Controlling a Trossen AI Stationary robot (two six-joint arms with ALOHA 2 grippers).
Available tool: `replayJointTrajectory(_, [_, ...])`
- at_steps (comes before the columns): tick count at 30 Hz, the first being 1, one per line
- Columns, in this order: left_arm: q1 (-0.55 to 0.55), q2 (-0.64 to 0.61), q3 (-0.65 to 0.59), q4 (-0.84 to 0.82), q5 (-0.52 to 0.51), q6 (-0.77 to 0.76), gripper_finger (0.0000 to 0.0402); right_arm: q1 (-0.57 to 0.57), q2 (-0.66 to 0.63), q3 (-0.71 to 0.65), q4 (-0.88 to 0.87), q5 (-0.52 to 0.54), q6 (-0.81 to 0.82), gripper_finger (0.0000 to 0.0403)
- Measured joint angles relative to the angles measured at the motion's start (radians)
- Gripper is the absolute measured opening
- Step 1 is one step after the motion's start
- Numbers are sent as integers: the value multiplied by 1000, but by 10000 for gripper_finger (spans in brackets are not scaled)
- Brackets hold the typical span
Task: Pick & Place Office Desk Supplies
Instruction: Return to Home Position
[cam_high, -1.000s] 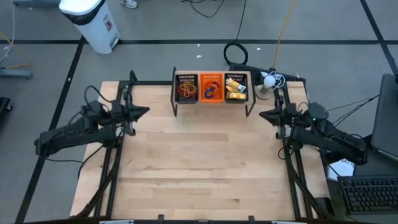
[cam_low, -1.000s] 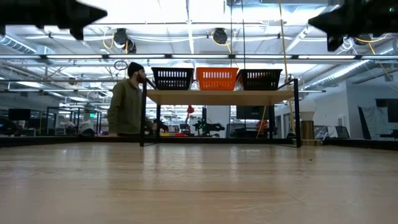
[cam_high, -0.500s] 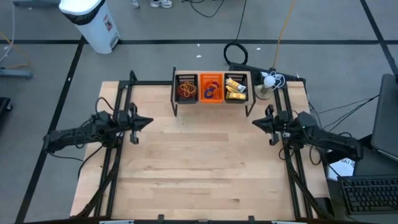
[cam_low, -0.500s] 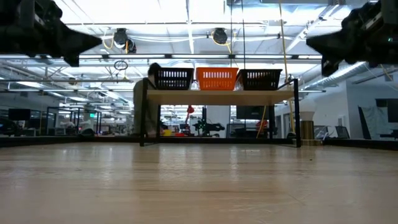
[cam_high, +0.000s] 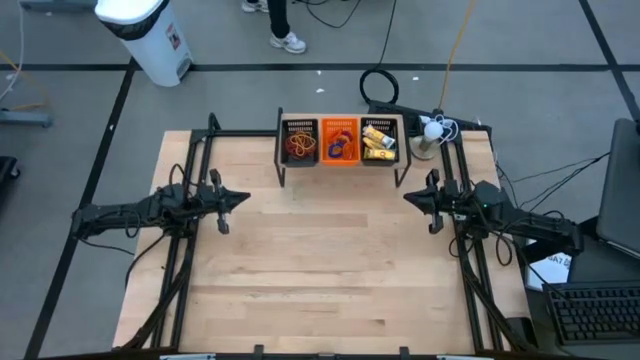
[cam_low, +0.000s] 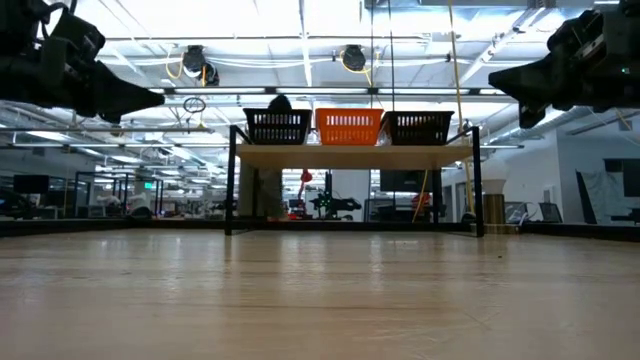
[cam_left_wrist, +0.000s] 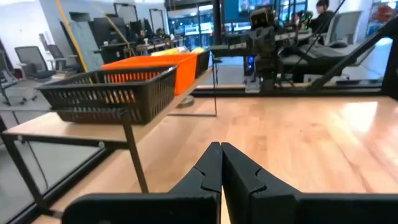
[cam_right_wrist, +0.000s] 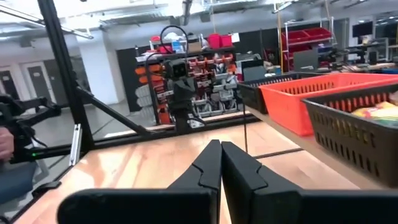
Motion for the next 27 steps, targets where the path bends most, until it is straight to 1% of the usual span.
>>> replayJointTrajectory(5, [9, -59, 0, -72, -6, -5, 0, -9, -24, -1, -34, -1, 5, 0])
replayJointTrajectory(7, [8, -54, 1, -76, -6, -11, 0, -9, -23, -1, -29, -1, 5, 0])
replayJointTrajectory(13, [8, -55, 1, -63, -1, -31, 1, -9, -23, -1, -4, -1, 6, 0])
replayJointTrajectory(20, [8, -54, 1, -45, -7, -57, 10, -7, -22, -2, 24, -3, 7, 0])
replayJointTrajectory(27, [8, -54, 1, -40, -7, -52, 2, -7, -16, -2, 25, -3, 7, 0])
